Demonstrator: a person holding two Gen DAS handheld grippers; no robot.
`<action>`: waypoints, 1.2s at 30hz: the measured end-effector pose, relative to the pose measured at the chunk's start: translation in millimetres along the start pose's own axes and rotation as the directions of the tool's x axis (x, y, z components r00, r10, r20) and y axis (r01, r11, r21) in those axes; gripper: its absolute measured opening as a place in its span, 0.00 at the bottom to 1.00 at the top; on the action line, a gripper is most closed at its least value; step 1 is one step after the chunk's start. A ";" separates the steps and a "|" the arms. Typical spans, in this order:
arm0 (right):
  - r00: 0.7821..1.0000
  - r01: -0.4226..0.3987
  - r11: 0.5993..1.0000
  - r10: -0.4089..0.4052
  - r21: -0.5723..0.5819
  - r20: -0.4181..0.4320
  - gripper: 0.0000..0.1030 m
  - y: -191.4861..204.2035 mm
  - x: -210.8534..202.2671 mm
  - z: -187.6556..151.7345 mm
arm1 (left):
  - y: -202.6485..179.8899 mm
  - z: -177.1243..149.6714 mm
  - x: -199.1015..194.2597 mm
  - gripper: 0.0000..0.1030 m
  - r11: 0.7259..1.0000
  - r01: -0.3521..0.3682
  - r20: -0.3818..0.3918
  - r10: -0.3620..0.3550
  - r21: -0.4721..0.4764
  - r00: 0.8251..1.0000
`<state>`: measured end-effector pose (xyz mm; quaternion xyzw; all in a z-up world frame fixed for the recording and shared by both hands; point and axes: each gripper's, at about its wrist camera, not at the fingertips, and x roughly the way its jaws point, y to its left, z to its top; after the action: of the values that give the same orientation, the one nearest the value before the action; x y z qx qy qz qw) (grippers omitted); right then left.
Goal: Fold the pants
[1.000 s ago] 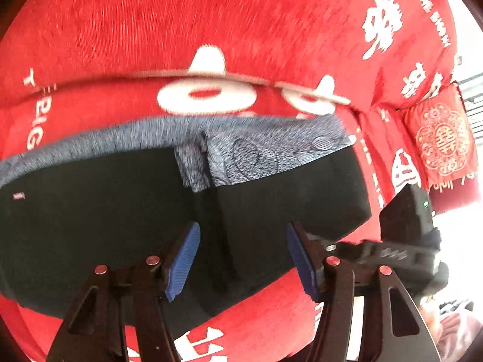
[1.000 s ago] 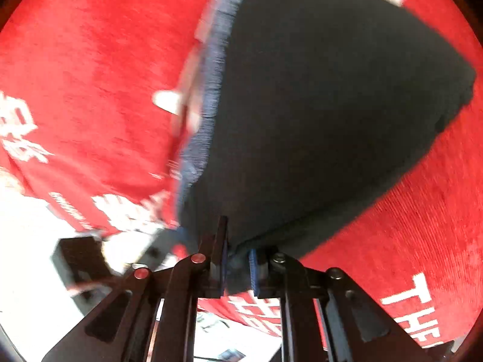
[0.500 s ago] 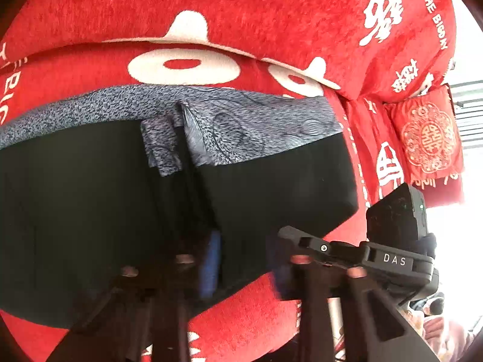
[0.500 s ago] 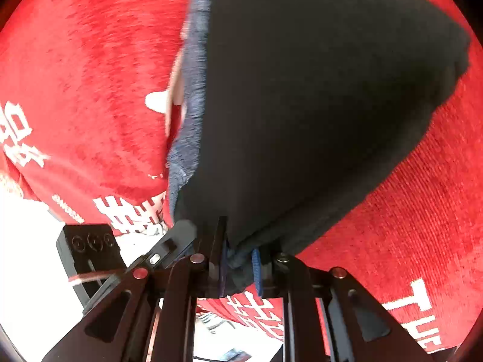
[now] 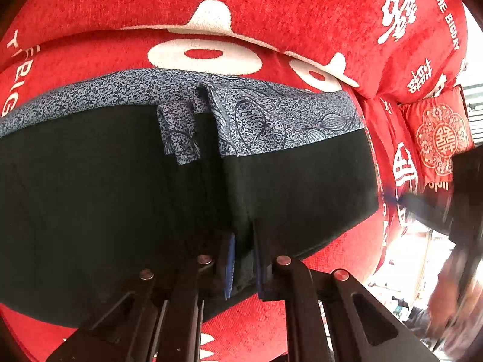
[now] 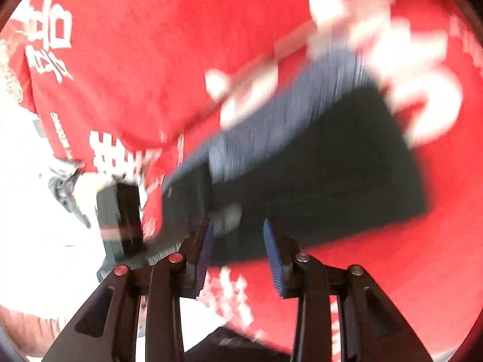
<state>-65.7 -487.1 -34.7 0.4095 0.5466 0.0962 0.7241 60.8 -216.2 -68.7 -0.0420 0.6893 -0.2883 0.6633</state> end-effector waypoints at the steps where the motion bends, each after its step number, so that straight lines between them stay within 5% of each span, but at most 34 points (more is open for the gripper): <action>1: 0.997 0.043 0.999 -0.042 -0.015 0.065 0.54 -4.6 -15.6 20.7 | 0.0 0.0 0.4 0.13 1.000 0.000 0.001 0.000 -0.002 1.000; 2: 0.991 0.082 0.997 -0.079 -0.018 0.104 0.70 -7.0 -20.5 35.3 | -0.2 -0.3 0.5 0.13 1.000 -0.002 0.001 0.002 -0.002 1.000; 5: 0.965 0.222 0.974 -0.214 -0.039 0.150 0.72 -30.1 -24.0 76.4 | -1.2 -1.8 -0.5 0.13 1.000 -0.013 0.002 0.013 0.007 1.000; 7: 0.964 0.248 0.969 -0.245 -0.015 0.099 0.67 -45.7 -10.2 96.8 | -1.5 -1.5 -0.1 0.13 1.000 -0.015 0.004 0.015 0.009 1.000; 10: 0.986 0.165 0.983 -0.162 0.078 -0.047 0.43 -77.7 22.1 113.0 | -0.8 -1.5 -0.4 0.13 1.000 -0.013 0.006 0.013 -0.002 1.000; 14: 0.983 0.173 0.982 -0.168 0.070 -0.080 0.37 -71.4 23.4 117.6 | -2.6 -2.0 -1.6 0.13 0.999 -0.036 0.006 0.036 0.006 0.999; 16: 0.963 0.256 0.967 -0.254 0.004 -0.086 0.37 -63.7 21.6 112.2 | -5.9 -2.8 -0.3 0.14 0.999 -0.049 0.013 0.048 0.025 0.999; 18: 0.900 0.419 0.899 -0.430 -0.125 -0.075 0.47 -50.8 42.6 104.7 | -10.6 -2.1 2.5 0.14 0.995 -0.093 0.015 0.093 0.041 0.996; 20: 0.853 0.504 0.835 -0.521 -0.221 -0.022 0.54 -34.0 58.5 99.7 | -12.0 -0.7 2.3 0.21 0.992 -0.126 0.012 0.126 0.028 0.992; 22: 0.834 0.534 0.809 -0.551 -0.243 -0.001 0.58 -22.2 63.1 93.0 | -10.9 -0.9 -1.0 0.45 0.984 -0.175 0.023 0.175 0.014 0.984; 26: 0.795 0.601 0.762 -0.602 -0.241 0.079 0.58 0.9 47.4 75.7 | -2.1 -8.0 -16.5 0.54 0.976 -0.218 0.066 0.218 -0.006 0.974; 28: 0.800 0.598 0.762 -0.586 -0.248 0.128 0.58 16.0 35.7 63.1 | 5.2 -13.8 -24.2 0.58 0.971 -0.238 0.080 0.239 -0.026 0.968; 31: 0.858 0.513 0.814 -0.493 -0.273 0.142 0.58 41.7 30.6 43.7 | 17.6 -22.4 -32.5 0.58 0.961 -0.270 0.083 0.274 -0.051 0.958; 34: 0.916 0.391 0.870 -0.401 -0.301 0.031 0.58 68.1 75.7 23.4 | 34.3 -31.5 -40.8 0.58 0.949 -0.302 0.076 0.309 -0.093 0.948; 36: 0.918 0.360 0.878 -0.393 -0.316 -0.047 0.58 77.9 112.7 8.1 | 47.4 -38.9 -47.3 0.58 0.940 -0.315 0.071 0.326 -0.127 0.943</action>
<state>8.6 -374.6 -60.1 0.1740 0.6335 0.0580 0.7517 45.2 -142.7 -49.9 0.0201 0.6713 -0.1344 0.7286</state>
